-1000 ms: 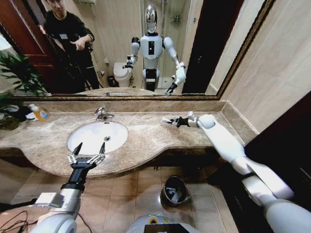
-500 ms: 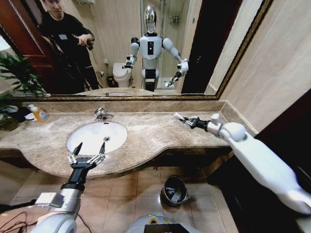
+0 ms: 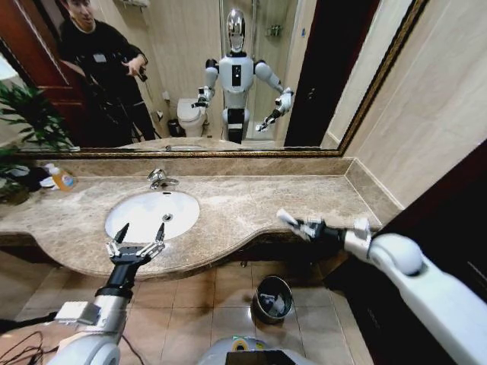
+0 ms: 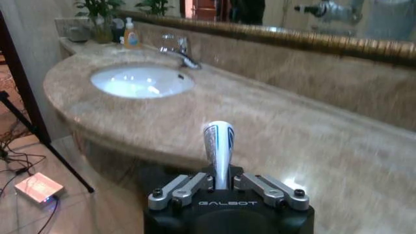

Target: Pick up the trash from the sink and place it in the trash bin.

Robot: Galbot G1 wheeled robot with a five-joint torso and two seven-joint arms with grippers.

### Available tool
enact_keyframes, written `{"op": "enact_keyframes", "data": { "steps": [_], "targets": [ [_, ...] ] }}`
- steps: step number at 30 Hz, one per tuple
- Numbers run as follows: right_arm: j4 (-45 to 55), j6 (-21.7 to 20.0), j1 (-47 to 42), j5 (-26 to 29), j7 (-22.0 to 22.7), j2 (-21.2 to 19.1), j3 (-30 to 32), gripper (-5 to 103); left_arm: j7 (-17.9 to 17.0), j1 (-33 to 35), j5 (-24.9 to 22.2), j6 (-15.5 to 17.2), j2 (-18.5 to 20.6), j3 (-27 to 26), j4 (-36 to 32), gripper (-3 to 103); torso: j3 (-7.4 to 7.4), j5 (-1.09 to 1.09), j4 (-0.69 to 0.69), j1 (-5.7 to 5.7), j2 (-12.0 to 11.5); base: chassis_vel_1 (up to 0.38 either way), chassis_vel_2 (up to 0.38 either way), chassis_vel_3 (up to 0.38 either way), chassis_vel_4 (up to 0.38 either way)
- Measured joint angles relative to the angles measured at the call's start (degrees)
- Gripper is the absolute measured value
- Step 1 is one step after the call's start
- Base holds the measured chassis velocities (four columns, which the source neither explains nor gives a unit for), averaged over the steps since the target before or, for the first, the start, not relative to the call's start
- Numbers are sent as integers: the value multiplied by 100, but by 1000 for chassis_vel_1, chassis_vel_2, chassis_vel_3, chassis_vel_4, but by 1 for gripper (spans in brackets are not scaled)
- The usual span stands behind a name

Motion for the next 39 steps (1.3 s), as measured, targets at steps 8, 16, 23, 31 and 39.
{"op": "enact_keyframes", "data": {
  "steps": [8,16,23,31,39],
  "targets": [
    [-922,765,-518,-1056,-305,1262,132,12,0,0,0,0,0,0,0,100,0,-2,0,0,0,0,0,0,0],
    [-2600,1771,-403,-2305,199,2510,-93,12,0,0,0,0,0,0,0,100,1,-1,0,1,-1,0,0,0,0],
    [-2958,1874,-323,-2601,1498,3153,-588,12,0,0,0,0,0,0,0,100,1,-2,0,1,-1,0,0,0,0],
    [-3491,1875,27,-2924,3037,3793,-1082,12,0,0,0,0,0,0,0,100,1,-4,0,1,-1,0,0,0,0],
    [-3801,1873,113,-3126,2965,3859,-1086,14,0,0,0,0,0,0,0,100,1,-2,0,1,-1,0,0,0,0]
  ]
}}
